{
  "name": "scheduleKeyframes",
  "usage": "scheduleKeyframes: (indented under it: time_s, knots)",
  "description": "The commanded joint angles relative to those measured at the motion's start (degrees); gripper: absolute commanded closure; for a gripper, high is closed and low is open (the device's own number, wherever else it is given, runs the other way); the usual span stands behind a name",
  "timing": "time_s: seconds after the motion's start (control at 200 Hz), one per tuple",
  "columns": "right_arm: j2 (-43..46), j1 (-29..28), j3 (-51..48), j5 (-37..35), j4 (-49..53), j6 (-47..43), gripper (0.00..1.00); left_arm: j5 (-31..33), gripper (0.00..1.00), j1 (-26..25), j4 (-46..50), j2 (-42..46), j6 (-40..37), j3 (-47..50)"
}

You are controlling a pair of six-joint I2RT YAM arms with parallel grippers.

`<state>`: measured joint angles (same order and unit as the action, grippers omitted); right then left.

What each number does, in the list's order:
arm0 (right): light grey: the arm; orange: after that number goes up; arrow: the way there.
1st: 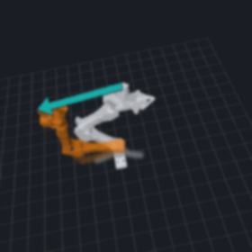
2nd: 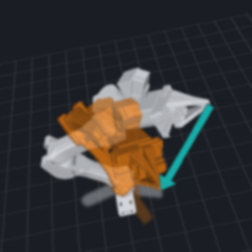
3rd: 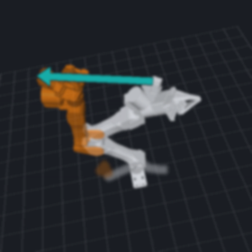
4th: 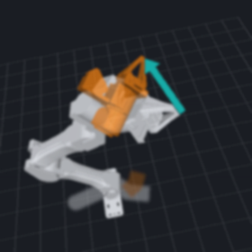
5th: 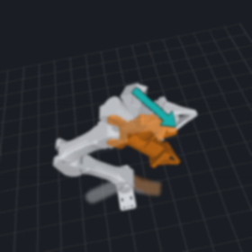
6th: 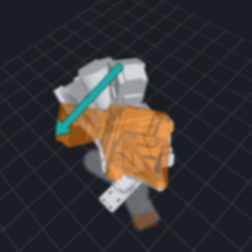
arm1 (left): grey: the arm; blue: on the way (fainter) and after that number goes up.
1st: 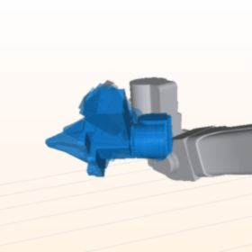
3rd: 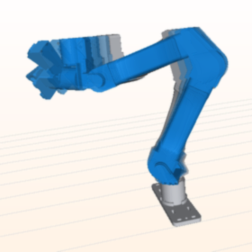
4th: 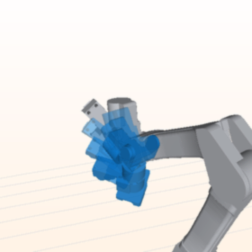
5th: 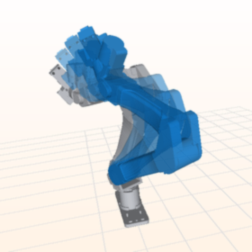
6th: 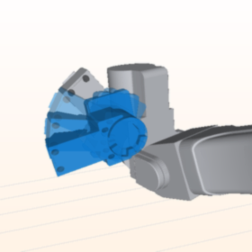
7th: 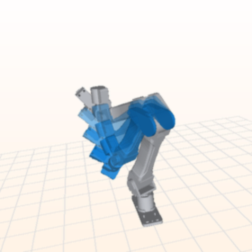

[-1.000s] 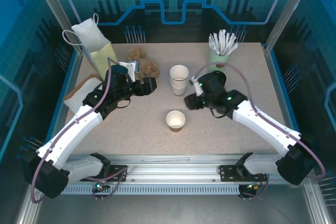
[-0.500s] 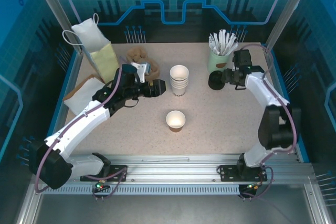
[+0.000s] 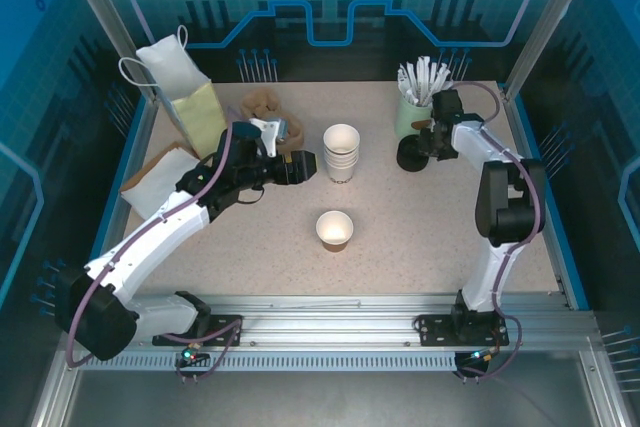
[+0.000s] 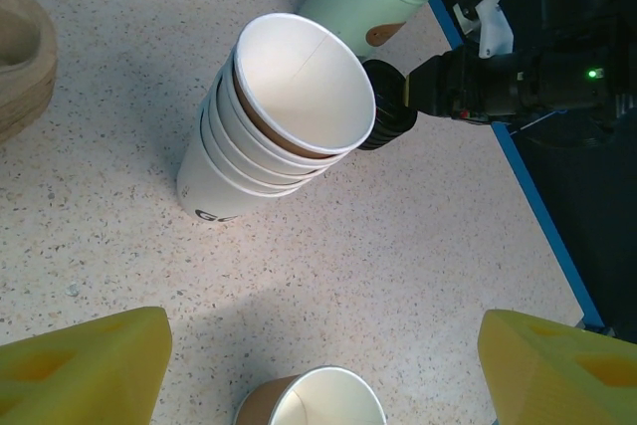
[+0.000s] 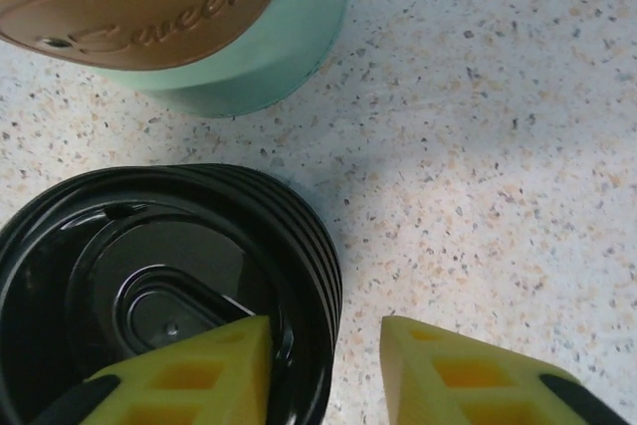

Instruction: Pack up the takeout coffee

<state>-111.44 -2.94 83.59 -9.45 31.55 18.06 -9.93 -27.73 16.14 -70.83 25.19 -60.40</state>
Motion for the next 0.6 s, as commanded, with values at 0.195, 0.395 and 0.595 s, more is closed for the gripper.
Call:
scheduleKeyframes:
  time_s: [0.195,0.395,0.595]
  knots:
    - [-2.2,0.6,2.5,0.6,0.2,-1.1,0.77,0.2,0.18,-0.5,0.4,-1.0,0.0,-1.6]
    - [-2.2,0.6,3.2,0.2,0.8,-1.7,0.78,-0.2,0.18,-0.5,0.4,-1.5,-0.1,-1.6]
    - [-2.0,0.6,3.5,-0.5,1.4,-2.3,0.76,0.1,0.18,-0.5,0.6,-1.3,-0.1,-1.5]
